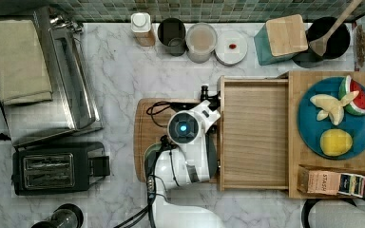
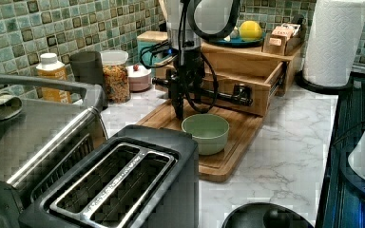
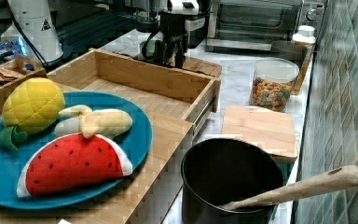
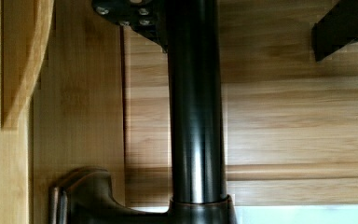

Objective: Open the drawer.

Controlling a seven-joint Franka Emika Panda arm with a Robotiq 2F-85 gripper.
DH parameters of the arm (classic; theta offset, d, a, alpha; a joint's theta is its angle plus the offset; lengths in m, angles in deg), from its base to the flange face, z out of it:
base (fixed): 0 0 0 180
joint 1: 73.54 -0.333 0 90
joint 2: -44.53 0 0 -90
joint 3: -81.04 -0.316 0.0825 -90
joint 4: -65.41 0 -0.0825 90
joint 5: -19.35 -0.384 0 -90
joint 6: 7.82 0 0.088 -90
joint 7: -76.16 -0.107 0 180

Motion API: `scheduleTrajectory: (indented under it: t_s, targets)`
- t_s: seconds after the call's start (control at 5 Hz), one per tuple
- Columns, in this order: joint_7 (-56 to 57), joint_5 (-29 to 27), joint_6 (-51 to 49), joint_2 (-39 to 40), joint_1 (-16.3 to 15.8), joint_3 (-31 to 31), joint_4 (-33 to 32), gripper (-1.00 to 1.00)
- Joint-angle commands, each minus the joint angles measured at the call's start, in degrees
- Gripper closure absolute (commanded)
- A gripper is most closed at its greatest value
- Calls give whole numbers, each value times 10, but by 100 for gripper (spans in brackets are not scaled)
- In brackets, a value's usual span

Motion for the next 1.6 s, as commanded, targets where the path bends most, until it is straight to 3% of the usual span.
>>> scheduleTrajectory:
  t_s: [0.2,1.6]
  targets:
    - [-34,0,27,-30,-37,-46,6,-100]
    - [-34,0,27,-30,-35,-48,6,-100]
